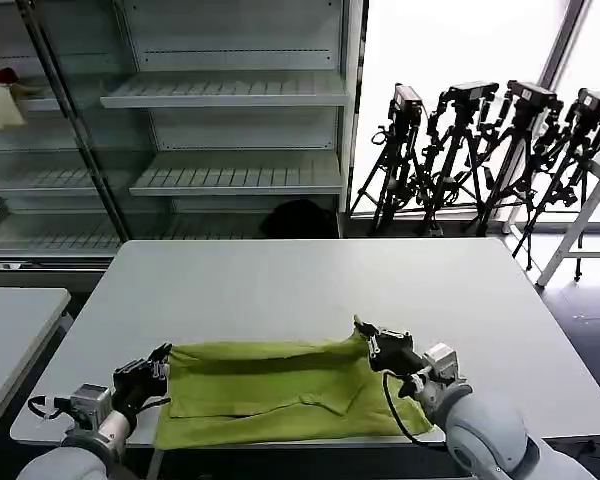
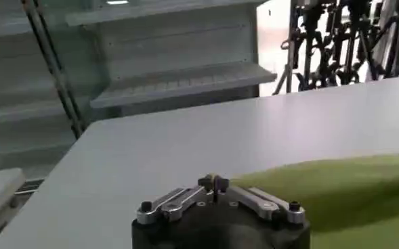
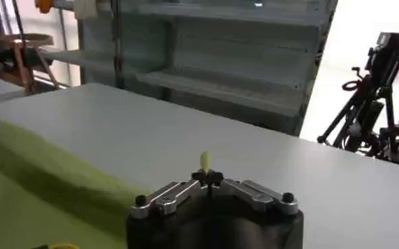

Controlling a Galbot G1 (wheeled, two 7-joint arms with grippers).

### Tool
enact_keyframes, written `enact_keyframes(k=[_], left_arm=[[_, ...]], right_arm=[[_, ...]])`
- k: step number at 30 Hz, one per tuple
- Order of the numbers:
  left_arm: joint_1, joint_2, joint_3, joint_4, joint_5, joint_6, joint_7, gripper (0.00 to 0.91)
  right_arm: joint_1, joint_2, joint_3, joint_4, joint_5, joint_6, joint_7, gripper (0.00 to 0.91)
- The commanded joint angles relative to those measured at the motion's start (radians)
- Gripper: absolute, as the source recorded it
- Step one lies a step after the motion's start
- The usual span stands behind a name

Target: Fold and organize the clothes.

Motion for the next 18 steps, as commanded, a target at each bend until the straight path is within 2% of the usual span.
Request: enact_keyframes(k=[1, 18], left_arm=[[0.081, 0.0, -0.022, -0.046, 0.064, -0.001, 0.007, 0.0], [0.084, -0.017, 0.017, -0.018, 0.139, -0.002, 0.033, 0.0]], right_arm=[[-0.175, -0.056, 0.085, 0.086, -0.023, 0.034, -0.014, 0.0], [-0.331, -0.051, 0.157, 0.128, -0.048, 0.052, -0.014, 0.0]])
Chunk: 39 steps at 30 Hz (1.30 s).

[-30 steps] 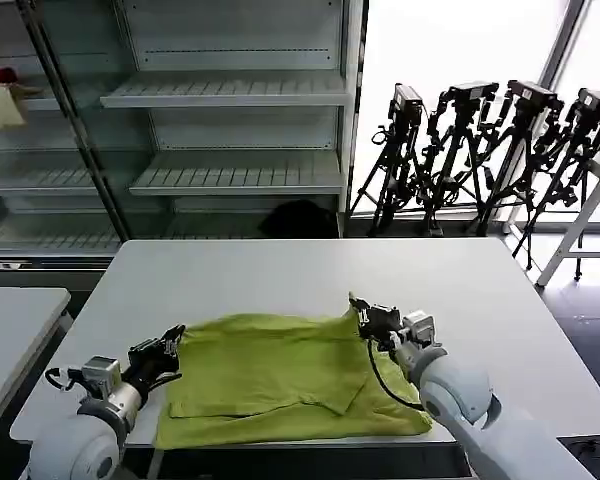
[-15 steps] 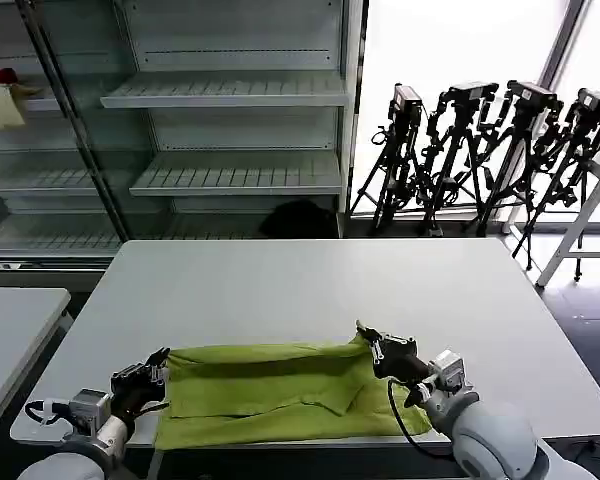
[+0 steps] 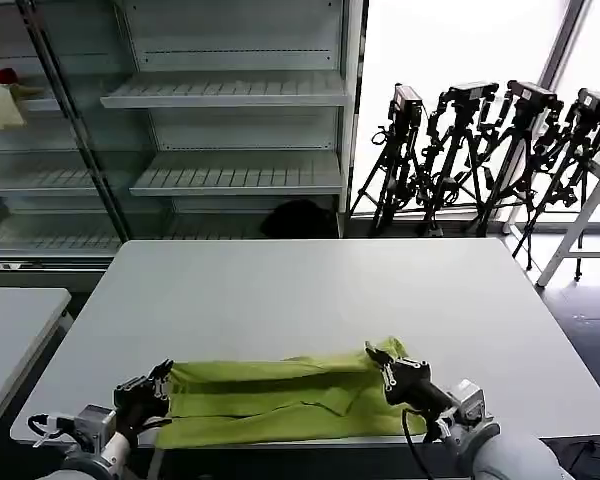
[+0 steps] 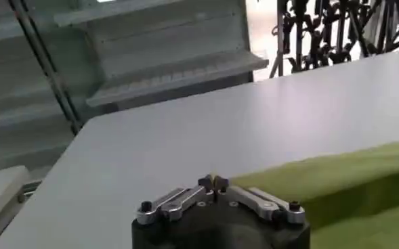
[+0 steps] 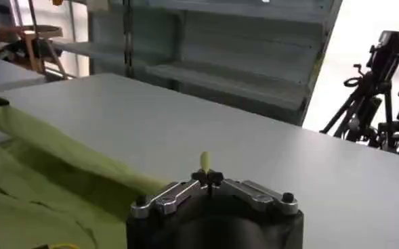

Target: Fold and organize the clothes.

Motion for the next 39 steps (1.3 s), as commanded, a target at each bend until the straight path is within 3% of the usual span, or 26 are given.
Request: enact_keyframes(k=[1, 19, 39], left_arm=[[0.011, -0.005, 0.006, 0.025, 0.045, -0.001, 0.002, 0.0], [0.036, -0.02, 0.026, 0.025, 0.073, -0.001, 0.005, 0.0], [0.073, -0.026, 0.043, 0.009, 0.104, 0.0, 0.007, 0.02]], right_arm=[[-0.102, -0.008, 0.037, 0.031, -0.01, 0.008, -0.001, 0.0], [-0.143, 0.004, 0.038, 0.018, -0.03, 0.022, 0.002, 0.0], [-0.157, 0.025, 0.03, 0.009, -0.04, 0.017, 0.054, 0.0]])
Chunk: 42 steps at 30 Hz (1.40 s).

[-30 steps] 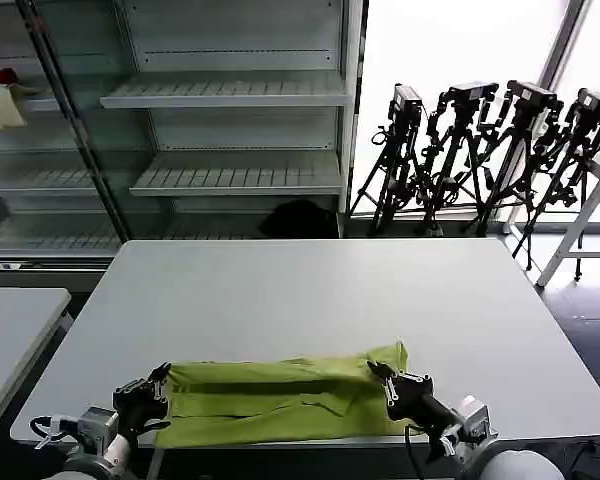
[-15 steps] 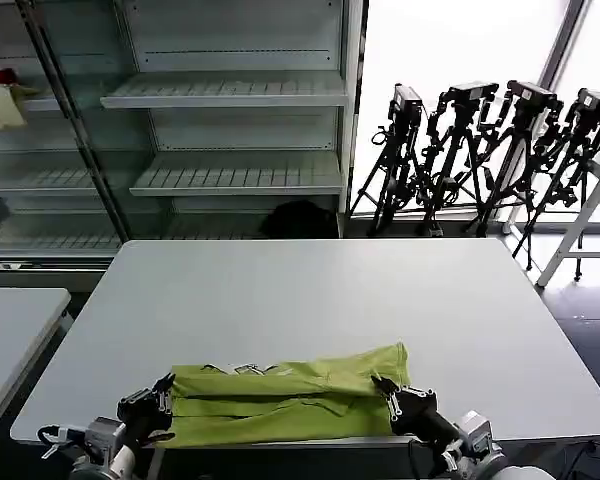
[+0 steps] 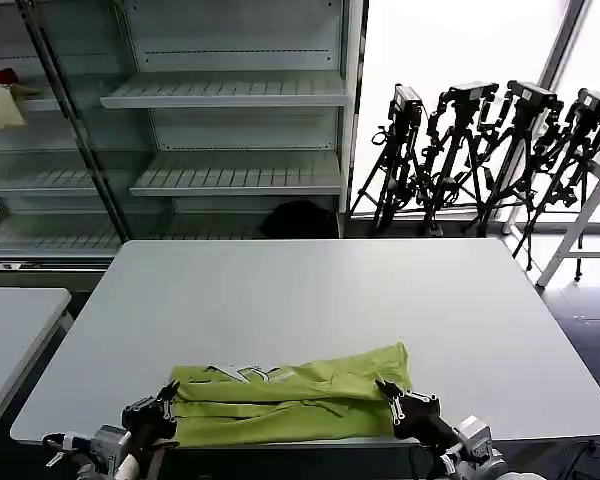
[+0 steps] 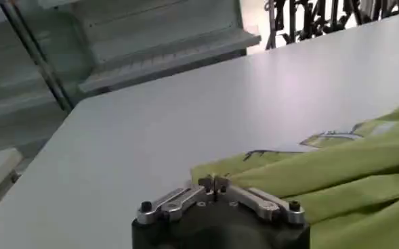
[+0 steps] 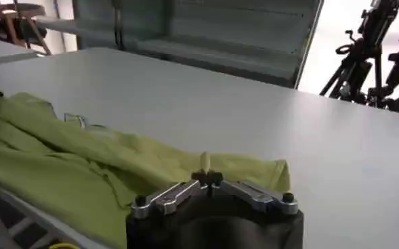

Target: Fold and organize the clothes.

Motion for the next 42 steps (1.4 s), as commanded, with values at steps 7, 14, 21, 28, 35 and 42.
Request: enact_keyframes(k=[7, 14, 21, 28, 35, 42], left_arm=[[0.04, -0.015, 0.009, -0.02, 0.048, 0.001, -0.023, 0.907], [0.118, -0.006, -0.005, -0.087, 0.064, 0.001, -0.041, 0.907], [0.195, 0.013, -0.022, -0.168, 0.071, 0.001, -0.057, 0.907], [0.18, -0.047, -0.048, -0.186, -0.075, -0.001, -0.13, 0.907], [0.103, -0.174, -0.016, -0.113, -0.145, -0.112, -0.149, 0.907], [0.004, -0.28, 0.083, -0.017, -0.152, -0.18, -0.184, 0.907]], right_arm=[[-0.005, 0.014, -0.004, 0.0, 0.001, -0.005, 0.069, 0.907], [-0.013, 0.042, 0.001, 0.017, 0.017, -0.038, 0.194, 0.907], [-0.043, 0.064, 0.054, 0.042, -0.009, -0.089, 0.365, 0.907], [-0.109, 0.089, 0.151, 0.04, -0.088, 0.173, 0.31, 0.907], [-0.151, 0.074, 0.246, -0.095, -0.054, 0.418, 0.14, 0.907], [-0.148, 0.074, 0.279, -0.166, -0.007, 0.524, 0.045, 0.907]])
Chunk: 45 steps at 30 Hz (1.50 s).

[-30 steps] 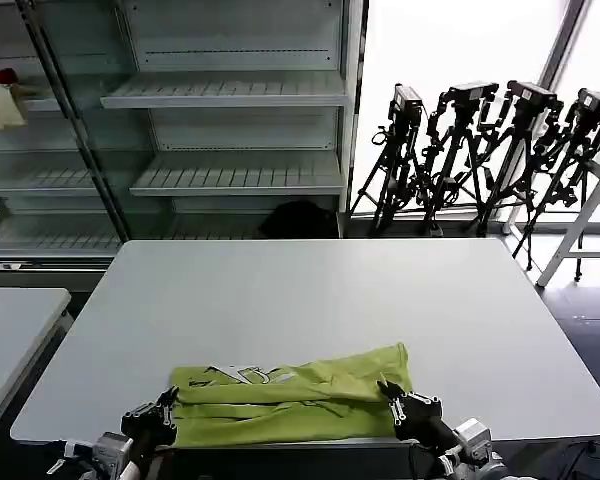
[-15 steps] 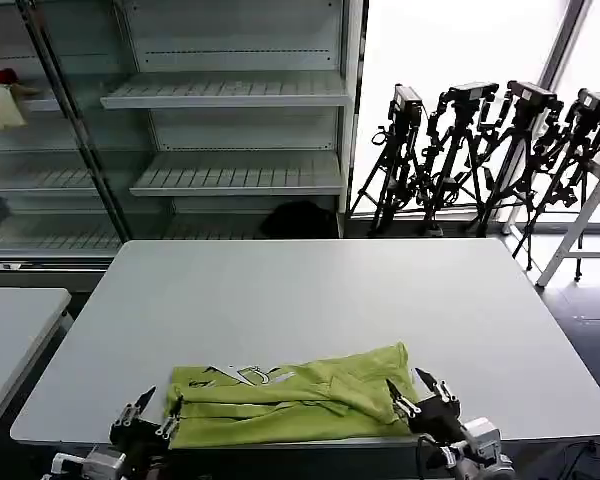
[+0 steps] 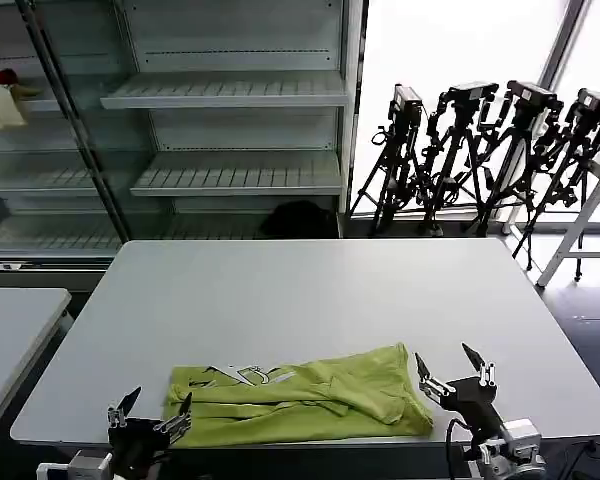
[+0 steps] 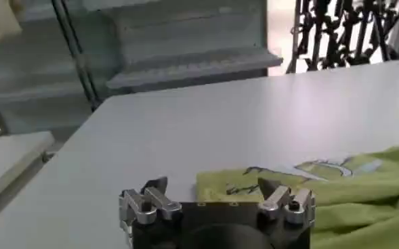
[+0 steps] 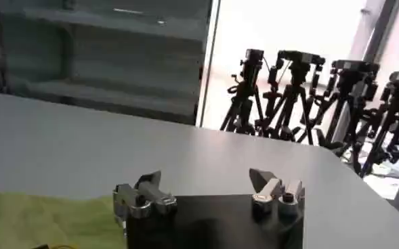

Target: Fold and organize the clothes.

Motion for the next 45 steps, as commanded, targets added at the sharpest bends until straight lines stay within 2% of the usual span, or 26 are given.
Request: enact_keyframes(k=[1, 4, 11, 16, 24, 25, 26, 27, 29, 30, 45], left_arm=[[-0.111, -0.168, 0.104, 0.114, -0.065, -0.122, -0.051, 0.907], [-0.116, -0.187, 0.127, 0.163, -0.042, -0.171, -0.051, 0.907], [-0.115, -0.204, 0.145, 0.23, -0.002, -0.277, -0.049, 0.907], [-0.113, -0.204, 0.14, 0.25, 0.02, -0.31, -0.047, 0.907], [-0.107, -0.219, 0.164, 0.289, 0.058, -0.354, -0.047, 0.907], [-0.106, -0.222, 0.17, 0.295, 0.062, -0.361, -0.047, 0.736], [-0.105, -0.224, 0.175, 0.298, 0.066, -0.368, -0.047, 0.615], [-0.105, -0.226, 0.178, 0.3, 0.07, -0.376, -0.047, 0.322], [-0.107, -0.229, 0.185, 0.306, 0.074, -0.382, -0.048, 0.151], [-0.109, -0.23, 0.187, 0.31, 0.074, -0.383, -0.048, 0.02], [-0.138, -0.22, 0.195, 0.29, 0.057, -0.375, -0.041, 0.0]], right_arm=[[-0.028, 0.001, 0.083, -0.113, 0.031, 0.248, -0.135, 0.907], [-0.033, -0.001, 0.09, -0.131, 0.034, 0.292, -0.169, 0.907], [-0.021, -0.01, 0.106, -0.177, 0.109, 0.358, -0.192, 0.907], [-0.024, -0.02, 0.145, -0.21, 0.176, 0.387, -0.272, 0.907], [-0.012, -0.02, 0.166, -0.24, 0.203, 0.389, -0.284, 0.907], [-0.012, -0.02, 0.166, -0.241, 0.203, 0.389, -0.284, 0.907], [-0.01, -0.02, 0.166, -0.24, 0.203, 0.389, -0.285, 0.907], [-0.009, -0.02, 0.166, -0.24, 0.203, 0.389, -0.285, 0.907], [-0.005, -0.019, 0.165, -0.24, 0.203, 0.388, -0.285, 0.907], [-0.003, -0.019, 0.165, -0.239, 0.203, 0.388, -0.286, 0.907], [-0.004, -0.012, 0.164, -0.23, 0.198, 0.388, -0.29, 0.907]])
